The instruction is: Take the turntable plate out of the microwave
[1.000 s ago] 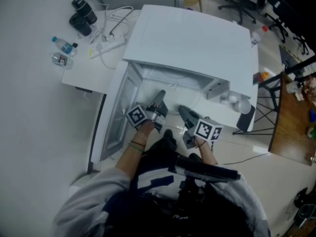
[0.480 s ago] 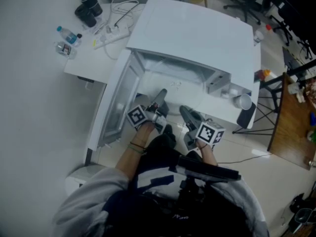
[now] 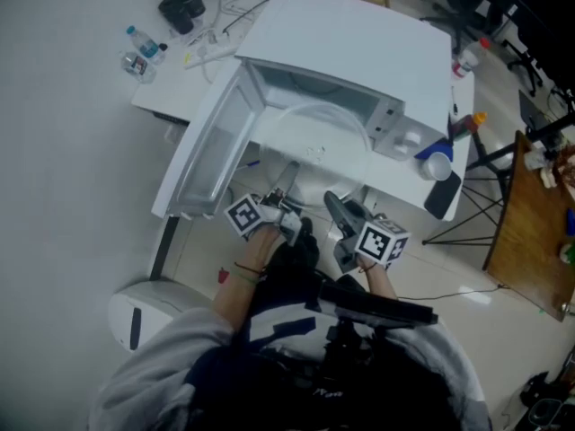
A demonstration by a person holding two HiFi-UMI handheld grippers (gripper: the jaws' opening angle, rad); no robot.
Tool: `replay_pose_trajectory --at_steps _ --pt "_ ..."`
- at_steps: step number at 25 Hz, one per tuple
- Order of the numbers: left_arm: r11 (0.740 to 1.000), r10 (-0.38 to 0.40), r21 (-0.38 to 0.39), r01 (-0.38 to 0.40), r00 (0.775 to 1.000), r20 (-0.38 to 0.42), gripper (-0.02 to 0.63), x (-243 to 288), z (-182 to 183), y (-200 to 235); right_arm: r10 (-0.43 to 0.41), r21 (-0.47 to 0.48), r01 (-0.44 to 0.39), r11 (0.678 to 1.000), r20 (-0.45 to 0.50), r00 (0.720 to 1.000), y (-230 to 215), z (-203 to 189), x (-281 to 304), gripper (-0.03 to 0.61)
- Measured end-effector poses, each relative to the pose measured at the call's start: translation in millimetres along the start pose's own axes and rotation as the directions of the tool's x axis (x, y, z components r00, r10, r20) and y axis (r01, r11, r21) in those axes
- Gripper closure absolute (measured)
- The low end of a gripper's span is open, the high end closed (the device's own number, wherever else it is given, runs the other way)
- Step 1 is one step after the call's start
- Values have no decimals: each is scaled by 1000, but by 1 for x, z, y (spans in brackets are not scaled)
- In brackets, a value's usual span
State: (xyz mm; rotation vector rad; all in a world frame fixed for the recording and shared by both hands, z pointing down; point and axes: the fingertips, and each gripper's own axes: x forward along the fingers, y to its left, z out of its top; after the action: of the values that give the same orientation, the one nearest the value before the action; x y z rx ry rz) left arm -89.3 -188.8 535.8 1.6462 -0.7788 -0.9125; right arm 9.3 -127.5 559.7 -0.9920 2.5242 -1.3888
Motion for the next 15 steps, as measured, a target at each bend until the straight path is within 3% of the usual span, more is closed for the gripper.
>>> replay_pose_trajectory --at_steps 15 --pt "999 -41 36 38 995 96 595 -97 -121 -59 71 -83 -74 994 -30 997 43 -64 -140 463"
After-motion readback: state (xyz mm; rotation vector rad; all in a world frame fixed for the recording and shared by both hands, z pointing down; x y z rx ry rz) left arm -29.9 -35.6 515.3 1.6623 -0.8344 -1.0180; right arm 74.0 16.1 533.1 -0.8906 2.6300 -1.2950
